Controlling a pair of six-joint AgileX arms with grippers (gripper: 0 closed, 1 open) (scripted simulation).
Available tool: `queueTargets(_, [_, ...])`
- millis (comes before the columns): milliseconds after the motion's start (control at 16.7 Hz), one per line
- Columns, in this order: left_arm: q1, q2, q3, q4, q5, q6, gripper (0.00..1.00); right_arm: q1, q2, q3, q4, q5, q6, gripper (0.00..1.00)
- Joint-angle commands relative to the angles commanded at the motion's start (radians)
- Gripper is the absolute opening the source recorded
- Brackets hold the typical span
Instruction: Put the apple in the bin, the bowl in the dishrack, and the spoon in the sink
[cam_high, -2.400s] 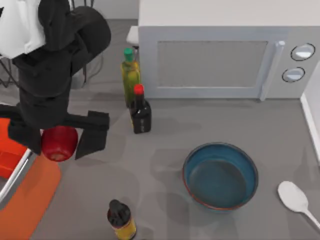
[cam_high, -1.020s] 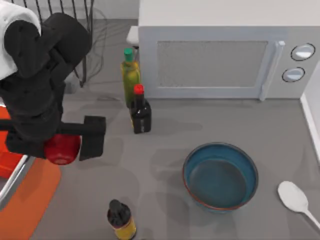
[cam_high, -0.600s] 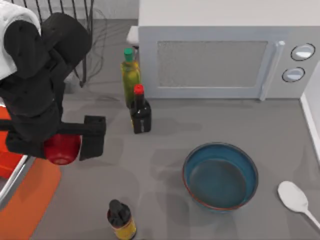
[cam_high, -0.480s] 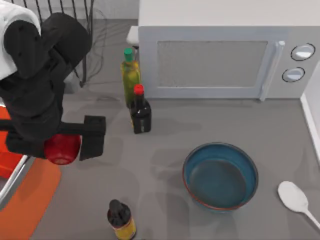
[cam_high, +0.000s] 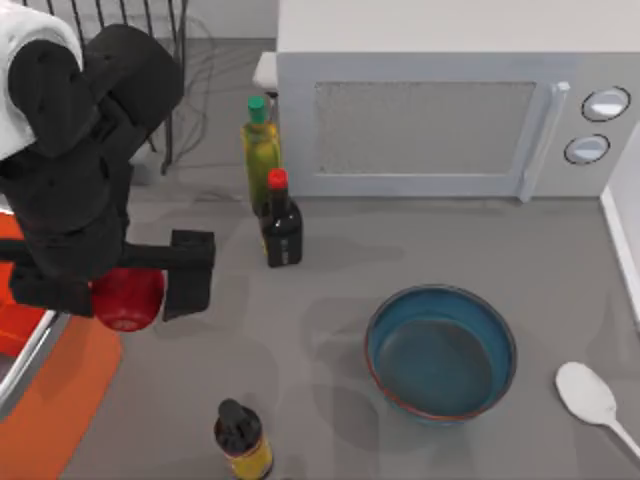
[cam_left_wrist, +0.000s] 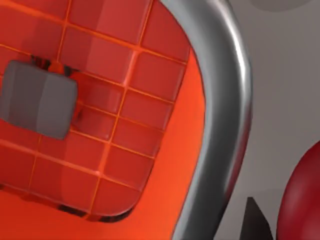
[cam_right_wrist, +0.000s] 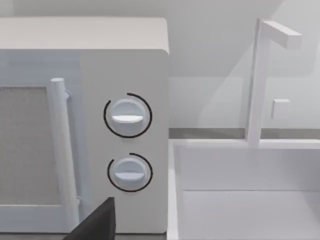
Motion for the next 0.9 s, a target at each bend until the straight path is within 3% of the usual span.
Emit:
queueTargets(420, [0.087, -0.251, -0.227, 0.209, 0.015, 0.097, 1.00, 0.000, 0.000, 0.000, 0.000, 0.000, 0.000, 1.00])
queueTargets(900, [0.302, -0.955, -0.757, 0.752, 0.066, 0.297, 1.00, 0.000, 0.000, 0.000, 0.000, 0.000, 0.000, 1.00])
